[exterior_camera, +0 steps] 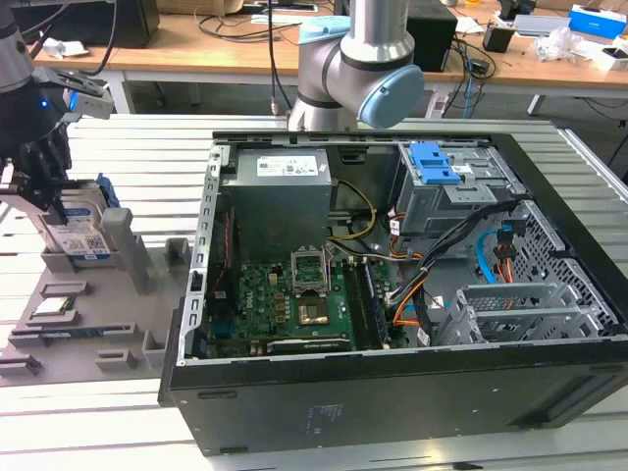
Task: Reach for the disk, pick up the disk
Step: 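Pick up the disk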
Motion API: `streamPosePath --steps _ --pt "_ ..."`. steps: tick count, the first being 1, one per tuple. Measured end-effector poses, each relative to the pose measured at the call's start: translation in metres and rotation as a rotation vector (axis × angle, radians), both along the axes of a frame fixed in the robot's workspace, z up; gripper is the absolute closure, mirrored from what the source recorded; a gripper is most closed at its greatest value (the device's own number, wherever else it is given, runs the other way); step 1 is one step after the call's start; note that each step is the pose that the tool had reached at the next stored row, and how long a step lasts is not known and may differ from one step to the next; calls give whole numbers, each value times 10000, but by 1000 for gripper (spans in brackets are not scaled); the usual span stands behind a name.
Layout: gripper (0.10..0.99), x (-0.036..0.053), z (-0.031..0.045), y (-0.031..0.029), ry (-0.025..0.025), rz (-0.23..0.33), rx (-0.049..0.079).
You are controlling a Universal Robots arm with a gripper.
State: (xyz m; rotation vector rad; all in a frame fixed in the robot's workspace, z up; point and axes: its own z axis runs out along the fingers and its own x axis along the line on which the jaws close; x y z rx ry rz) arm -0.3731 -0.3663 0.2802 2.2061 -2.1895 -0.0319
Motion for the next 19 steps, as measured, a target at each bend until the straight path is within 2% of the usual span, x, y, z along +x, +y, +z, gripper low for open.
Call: streamPosePath --steps 19 --pt "725 0 -12 0 1 0 -1"
